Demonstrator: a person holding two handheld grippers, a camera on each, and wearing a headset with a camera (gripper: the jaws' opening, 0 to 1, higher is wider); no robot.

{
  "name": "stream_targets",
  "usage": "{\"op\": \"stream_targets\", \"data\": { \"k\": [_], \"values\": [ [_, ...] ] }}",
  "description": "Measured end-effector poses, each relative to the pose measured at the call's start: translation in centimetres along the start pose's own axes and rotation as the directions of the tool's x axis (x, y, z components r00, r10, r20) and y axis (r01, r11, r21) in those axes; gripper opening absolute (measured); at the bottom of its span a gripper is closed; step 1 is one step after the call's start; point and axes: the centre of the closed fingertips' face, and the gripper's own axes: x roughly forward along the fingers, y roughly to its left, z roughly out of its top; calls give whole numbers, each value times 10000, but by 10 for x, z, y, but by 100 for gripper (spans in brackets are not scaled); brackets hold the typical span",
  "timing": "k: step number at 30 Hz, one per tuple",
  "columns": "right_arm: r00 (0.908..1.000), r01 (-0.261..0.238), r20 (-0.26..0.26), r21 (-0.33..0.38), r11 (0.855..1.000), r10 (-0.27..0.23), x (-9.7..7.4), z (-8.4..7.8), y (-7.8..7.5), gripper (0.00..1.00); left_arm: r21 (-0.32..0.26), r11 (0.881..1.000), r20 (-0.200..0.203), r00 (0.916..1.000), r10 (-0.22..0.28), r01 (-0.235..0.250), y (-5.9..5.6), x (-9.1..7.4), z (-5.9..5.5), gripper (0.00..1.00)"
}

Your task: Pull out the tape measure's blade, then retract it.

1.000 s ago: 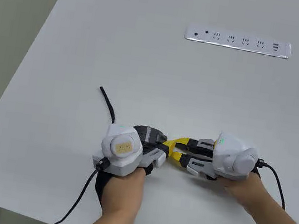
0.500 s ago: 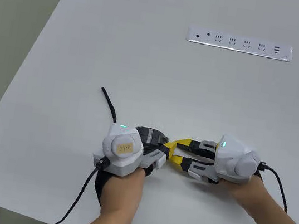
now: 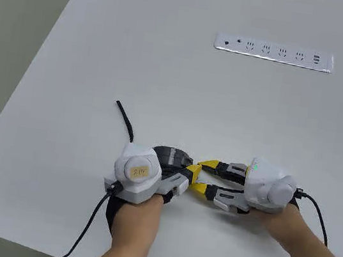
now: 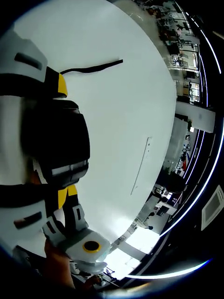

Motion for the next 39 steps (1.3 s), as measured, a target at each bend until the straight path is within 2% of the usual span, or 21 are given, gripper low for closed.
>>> {"op": "stream_targets", "data": {
  "k": [9,11,21,23,28,35,39],
  "values": [
    [10000,85,9,122,9999,-85,-2,0,0,28,118,9998,135,9997,-179,177,-4,-3,2,72],
    [9996,261,135,201,9995,-263,-4,2,-2,28,167,9997,250,9995,-176,172,-2,-4,4,72],
    [9963,795,302,442,9959,-809,-14,5,0,29,501,9978,304,9985,-445,429,-2,-8,3,72],
    [9954,888,326,404,9952,-901,-16,7,1,29,690,9968,475,9979,-448,415,-1,-11,5,72],
    [9931,1073,413,573,9926,-1098,-20,10,5,29,778,9944,436,9962,-752,717,-3,-13,6,72],
    [9886,1396,456,790,9871,-1434,-29,6,9,31,1079,9895,428,9939,-1017,965,-4,-18,5,72],
    [9869,1550,351,697,9855,-1577,-35,3,11,32,1299,9858,395,9929,-1126,1066,-2,-21,5,72]
  ]
}}
